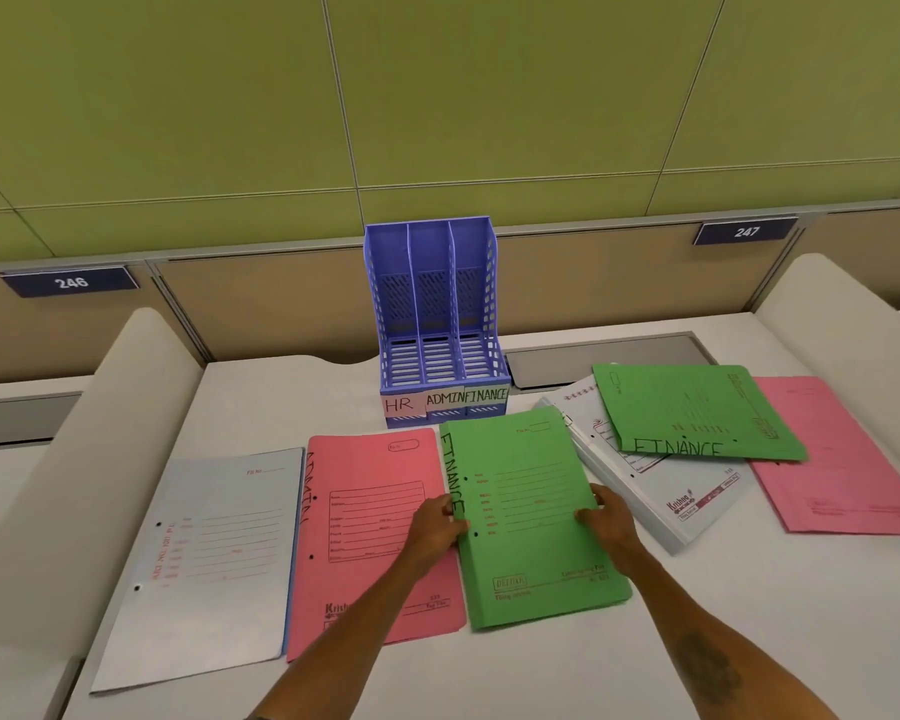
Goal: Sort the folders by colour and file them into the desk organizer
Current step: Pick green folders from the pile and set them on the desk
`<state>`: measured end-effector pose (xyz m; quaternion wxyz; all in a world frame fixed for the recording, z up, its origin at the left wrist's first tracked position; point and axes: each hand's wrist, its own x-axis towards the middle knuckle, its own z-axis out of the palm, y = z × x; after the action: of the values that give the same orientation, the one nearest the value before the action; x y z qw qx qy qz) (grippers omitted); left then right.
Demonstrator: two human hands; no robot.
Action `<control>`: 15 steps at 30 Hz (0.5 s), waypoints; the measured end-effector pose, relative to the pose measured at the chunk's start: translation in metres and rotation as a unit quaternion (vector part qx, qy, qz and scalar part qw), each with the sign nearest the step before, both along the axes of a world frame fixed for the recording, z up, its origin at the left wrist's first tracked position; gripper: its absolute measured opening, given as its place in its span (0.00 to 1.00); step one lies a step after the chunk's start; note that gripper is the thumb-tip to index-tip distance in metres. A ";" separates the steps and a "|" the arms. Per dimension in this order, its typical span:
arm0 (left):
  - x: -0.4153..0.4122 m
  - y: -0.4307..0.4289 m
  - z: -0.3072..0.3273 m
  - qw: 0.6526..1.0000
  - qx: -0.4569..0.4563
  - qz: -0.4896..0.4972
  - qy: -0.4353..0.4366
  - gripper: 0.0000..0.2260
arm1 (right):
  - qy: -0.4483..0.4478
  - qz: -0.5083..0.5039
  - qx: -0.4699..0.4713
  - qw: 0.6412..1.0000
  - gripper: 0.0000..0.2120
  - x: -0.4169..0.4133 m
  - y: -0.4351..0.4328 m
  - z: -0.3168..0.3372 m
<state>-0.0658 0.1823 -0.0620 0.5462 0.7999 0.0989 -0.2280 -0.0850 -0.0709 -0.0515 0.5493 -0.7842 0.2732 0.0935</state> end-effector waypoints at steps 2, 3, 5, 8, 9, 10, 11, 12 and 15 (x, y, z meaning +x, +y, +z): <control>0.002 -0.001 -0.001 0.999 0.037 0.002 -0.019 0.15 | 0.006 0.022 -0.016 1.000 0.14 0.003 0.000 0.000; 0.003 -0.003 -0.002 0.998 0.054 0.001 -0.026 0.14 | 0.012 0.030 -0.021 0.999 0.13 0.003 0.000 0.000; 0.004 -0.005 -0.003 0.995 0.092 -0.006 -0.041 0.14 | 0.016 0.036 -0.028 0.999 0.11 0.004 0.001 -0.002; 0.006 -0.006 -0.003 0.985 0.155 -0.029 -0.064 0.16 | 0.009 0.033 -0.030 0.999 0.09 0.005 0.001 -0.004; 0.007 -0.007 -0.003 0.984 0.163 -0.034 -0.068 0.16 | 0.006 0.029 -0.029 0.999 0.09 0.005 0.001 -0.005; 0.007 -0.007 -0.004 0.983 0.168 -0.037 -0.070 0.17 | 0.002 0.024 -0.028 0.999 0.08 0.005 0.001 -0.006; 0.007 -0.007 -0.004 0.982 0.172 -0.040 -0.071 0.17 | -0.003 0.018 -0.028 0.999 0.08 0.006 0.001 -0.007; 0.007 -0.006 -0.004 0.981 0.176 -0.042 -0.071 0.17 | -0.008 0.013 -0.028 1.000 0.08 0.006 0.000 -0.007; 0.007 -0.006 -0.004 0.979 0.182 -0.051 -0.078 0.18 | -0.014 0.007 -0.038 0.999 0.10 0.006 0.001 -0.009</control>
<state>-0.0583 0.1763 -0.0661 0.3855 0.9051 0.0551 -0.1708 -0.0794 -0.0703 -0.0606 0.5219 -0.8079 0.2630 0.0755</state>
